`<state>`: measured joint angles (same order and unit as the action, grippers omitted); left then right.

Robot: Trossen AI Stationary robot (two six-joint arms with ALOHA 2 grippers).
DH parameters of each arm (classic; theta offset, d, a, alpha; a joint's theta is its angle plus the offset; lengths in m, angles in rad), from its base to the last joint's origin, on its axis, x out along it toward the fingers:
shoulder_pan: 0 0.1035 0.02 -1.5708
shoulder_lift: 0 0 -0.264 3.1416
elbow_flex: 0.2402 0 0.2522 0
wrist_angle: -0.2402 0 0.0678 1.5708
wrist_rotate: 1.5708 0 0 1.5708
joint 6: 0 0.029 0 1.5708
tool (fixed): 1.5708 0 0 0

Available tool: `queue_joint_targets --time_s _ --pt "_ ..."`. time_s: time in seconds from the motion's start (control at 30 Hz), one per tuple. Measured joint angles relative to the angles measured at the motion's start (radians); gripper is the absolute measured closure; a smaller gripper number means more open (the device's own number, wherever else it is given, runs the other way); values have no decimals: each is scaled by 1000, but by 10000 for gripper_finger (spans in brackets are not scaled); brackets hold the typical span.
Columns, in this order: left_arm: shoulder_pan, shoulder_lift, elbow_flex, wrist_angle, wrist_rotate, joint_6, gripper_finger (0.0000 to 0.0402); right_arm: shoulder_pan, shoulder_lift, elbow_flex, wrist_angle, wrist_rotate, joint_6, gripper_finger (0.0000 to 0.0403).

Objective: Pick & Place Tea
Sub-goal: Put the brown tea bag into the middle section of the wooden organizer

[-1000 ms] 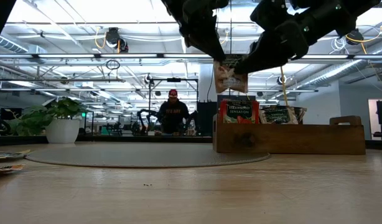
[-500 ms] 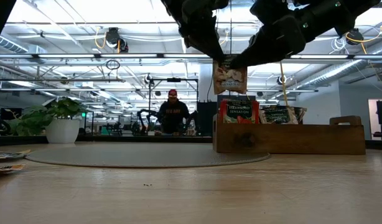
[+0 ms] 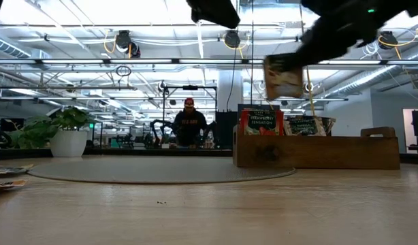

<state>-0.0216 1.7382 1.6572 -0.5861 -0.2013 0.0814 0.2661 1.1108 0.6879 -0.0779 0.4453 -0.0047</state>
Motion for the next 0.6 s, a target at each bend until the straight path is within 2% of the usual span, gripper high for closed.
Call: queue_joint_targets --time_s 0.1,0.23,0.4,0.6 --pt "1 -27 -17 10 -56 9 299 67 -20 -48 -59 12 118 403" --pt "2 -39 -31 15 -114 11 299 119 -26 -114 -58 124 223 403" --pt "13 -39 -38 59 -115 -5 298 125 -25 -160 -40 183 275 403" --pt "14 -39 -39 65 -115 -16 298 123 -25 -252 124 181 254 403"
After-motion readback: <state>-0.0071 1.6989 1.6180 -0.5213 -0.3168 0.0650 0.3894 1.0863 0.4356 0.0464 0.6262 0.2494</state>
